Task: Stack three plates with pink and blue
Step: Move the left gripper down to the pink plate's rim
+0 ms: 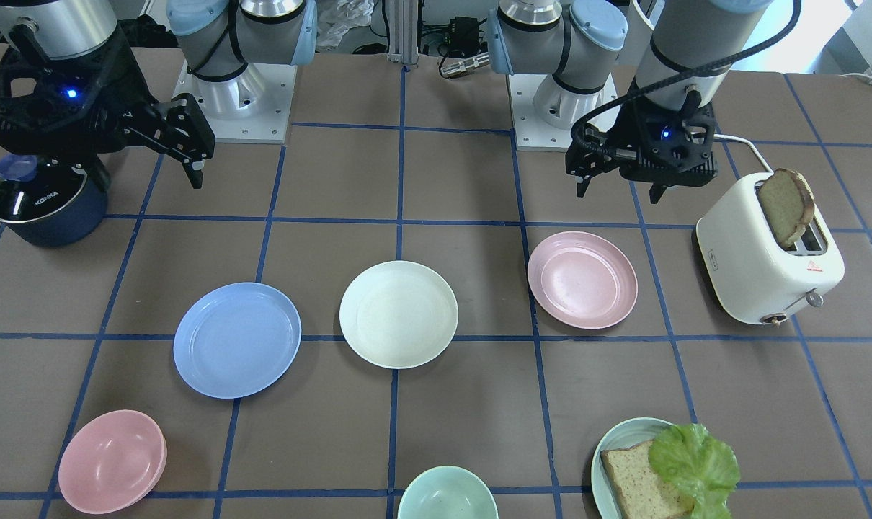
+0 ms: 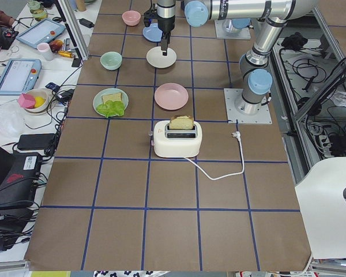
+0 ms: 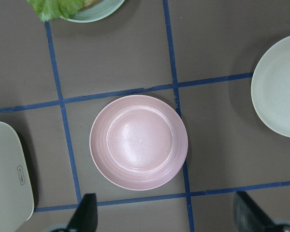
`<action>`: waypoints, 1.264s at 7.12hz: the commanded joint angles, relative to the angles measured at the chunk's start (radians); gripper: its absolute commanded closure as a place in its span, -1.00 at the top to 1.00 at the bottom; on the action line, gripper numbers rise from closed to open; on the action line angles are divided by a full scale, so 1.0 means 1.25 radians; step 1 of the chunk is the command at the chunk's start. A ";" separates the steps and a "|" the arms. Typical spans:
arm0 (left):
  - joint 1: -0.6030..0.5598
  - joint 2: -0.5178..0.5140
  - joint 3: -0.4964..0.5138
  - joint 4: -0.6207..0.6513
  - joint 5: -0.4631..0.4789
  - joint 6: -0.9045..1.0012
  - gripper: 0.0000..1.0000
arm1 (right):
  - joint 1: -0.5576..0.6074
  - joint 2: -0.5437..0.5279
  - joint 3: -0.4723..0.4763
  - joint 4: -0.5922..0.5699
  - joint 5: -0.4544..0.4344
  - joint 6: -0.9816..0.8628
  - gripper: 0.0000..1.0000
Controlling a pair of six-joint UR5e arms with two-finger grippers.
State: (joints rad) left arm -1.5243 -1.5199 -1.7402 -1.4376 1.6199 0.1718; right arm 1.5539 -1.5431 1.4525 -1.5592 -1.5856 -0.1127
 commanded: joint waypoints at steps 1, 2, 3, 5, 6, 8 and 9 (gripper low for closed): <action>-0.031 -0.005 -0.152 0.209 0.000 0.004 1.00 | 0.000 0.000 0.001 0.001 0.000 0.001 1.00; -0.060 -0.008 -0.205 0.253 0.004 0.010 0.97 | -0.001 0.000 0.000 0.001 0.000 -0.001 1.00; -0.064 -0.010 -0.248 0.272 0.004 0.013 0.88 | 0.000 0.000 0.000 -0.001 0.000 -0.001 1.00; -0.064 -0.021 -0.307 0.337 0.001 0.017 0.80 | -0.001 0.000 0.000 -0.001 0.000 -0.001 1.00; -0.064 -0.030 -0.332 0.378 0.000 0.021 0.75 | -0.001 0.000 0.000 0.001 0.000 -0.001 1.00; -0.065 -0.057 -0.344 0.395 0.001 0.036 0.70 | -0.001 0.000 0.000 -0.001 0.000 -0.001 1.00; -0.065 -0.072 -0.345 0.395 0.001 0.032 0.66 | 0.000 0.000 -0.001 0.001 0.000 -0.001 1.00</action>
State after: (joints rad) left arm -1.6056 -1.5893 -2.1677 -0.9482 1.6213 0.2131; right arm 1.5525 -1.5432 1.4521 -1.5592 -1.5861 -0.1135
